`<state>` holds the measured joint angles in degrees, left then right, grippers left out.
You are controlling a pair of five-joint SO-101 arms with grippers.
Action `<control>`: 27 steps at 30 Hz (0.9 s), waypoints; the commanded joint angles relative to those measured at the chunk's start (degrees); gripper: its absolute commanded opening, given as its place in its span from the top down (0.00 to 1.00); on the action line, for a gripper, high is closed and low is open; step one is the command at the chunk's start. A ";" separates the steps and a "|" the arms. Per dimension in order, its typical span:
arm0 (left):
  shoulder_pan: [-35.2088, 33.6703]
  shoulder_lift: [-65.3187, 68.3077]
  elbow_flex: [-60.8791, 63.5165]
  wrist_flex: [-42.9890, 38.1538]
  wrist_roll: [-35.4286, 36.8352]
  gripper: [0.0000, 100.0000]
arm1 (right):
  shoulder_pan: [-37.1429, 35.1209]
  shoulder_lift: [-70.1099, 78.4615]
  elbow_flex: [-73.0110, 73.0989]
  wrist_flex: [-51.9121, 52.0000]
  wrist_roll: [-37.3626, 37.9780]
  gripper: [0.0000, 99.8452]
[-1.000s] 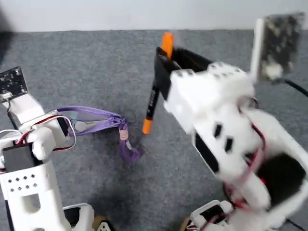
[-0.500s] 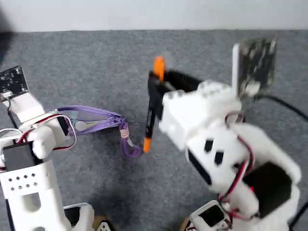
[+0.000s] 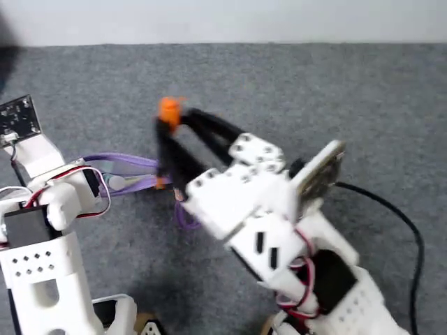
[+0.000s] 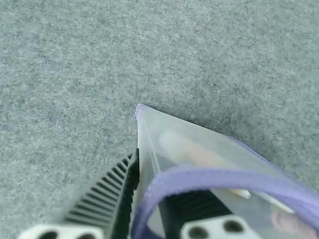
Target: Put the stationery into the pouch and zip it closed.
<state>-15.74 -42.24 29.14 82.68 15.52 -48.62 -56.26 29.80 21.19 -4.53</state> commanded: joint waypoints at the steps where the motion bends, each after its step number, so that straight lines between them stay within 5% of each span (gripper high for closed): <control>1: 0.44 4.22 0.57 0.53 -0.44 0.99 | -4.18 4.79 -0.18 -10.15 6.24 0.99; 14: 0.26 4.13 0.57 0.35 -0.44 0.99 | -6.55 14.20 10.29 -16.04 11.34 0.99; 18: 0.26 4.13 0.57 0.53 -0.53 0.99 | -6.55 14.11 15.30 -15.96 17.32 0.86; 22: 0.26 4.13 0.57 0.53 -0.53 0.99 | -6.55 14.11 11.60 -9.71 17.23 0.71; 27: 0.26 4.13 0.57 0.53 -0.53 0.99 | -4.44 11.56 4.22 -0.31 13.63 0.77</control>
<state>-15.74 -42.24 29.14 82.77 15.52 -55.03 -42.20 40.62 15.74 11.74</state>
